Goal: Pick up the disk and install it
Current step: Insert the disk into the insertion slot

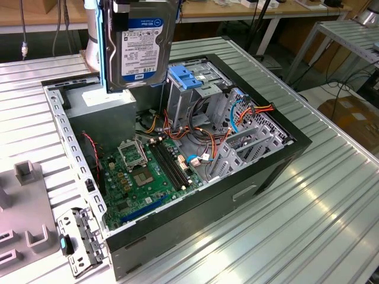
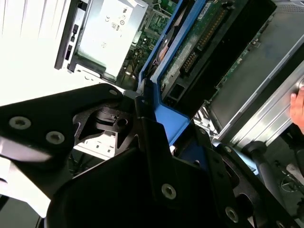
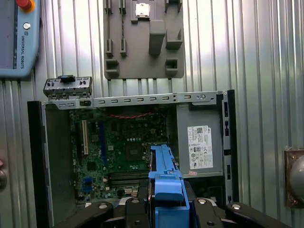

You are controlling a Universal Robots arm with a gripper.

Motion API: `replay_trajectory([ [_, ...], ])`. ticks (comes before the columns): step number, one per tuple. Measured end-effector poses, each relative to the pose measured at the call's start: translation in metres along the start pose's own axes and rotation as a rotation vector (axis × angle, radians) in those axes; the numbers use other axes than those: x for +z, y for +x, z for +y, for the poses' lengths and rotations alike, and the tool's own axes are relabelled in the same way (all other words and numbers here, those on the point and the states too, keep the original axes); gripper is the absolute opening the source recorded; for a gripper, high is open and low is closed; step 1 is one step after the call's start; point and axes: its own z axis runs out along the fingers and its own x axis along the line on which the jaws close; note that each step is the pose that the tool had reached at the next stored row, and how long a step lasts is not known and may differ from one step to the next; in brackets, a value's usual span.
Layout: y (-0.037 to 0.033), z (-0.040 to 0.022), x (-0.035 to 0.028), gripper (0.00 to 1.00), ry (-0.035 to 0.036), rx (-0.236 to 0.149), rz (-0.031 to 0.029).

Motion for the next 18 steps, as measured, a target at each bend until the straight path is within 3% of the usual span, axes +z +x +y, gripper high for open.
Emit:
replay_trajectory([
  [6,0.002,-0.0035,0.0002,0.37,0.0,0.0,0.0],
  [18,0.0003,-0.0342,0.0008,0.37,0.0,0.001,0.0002],
])
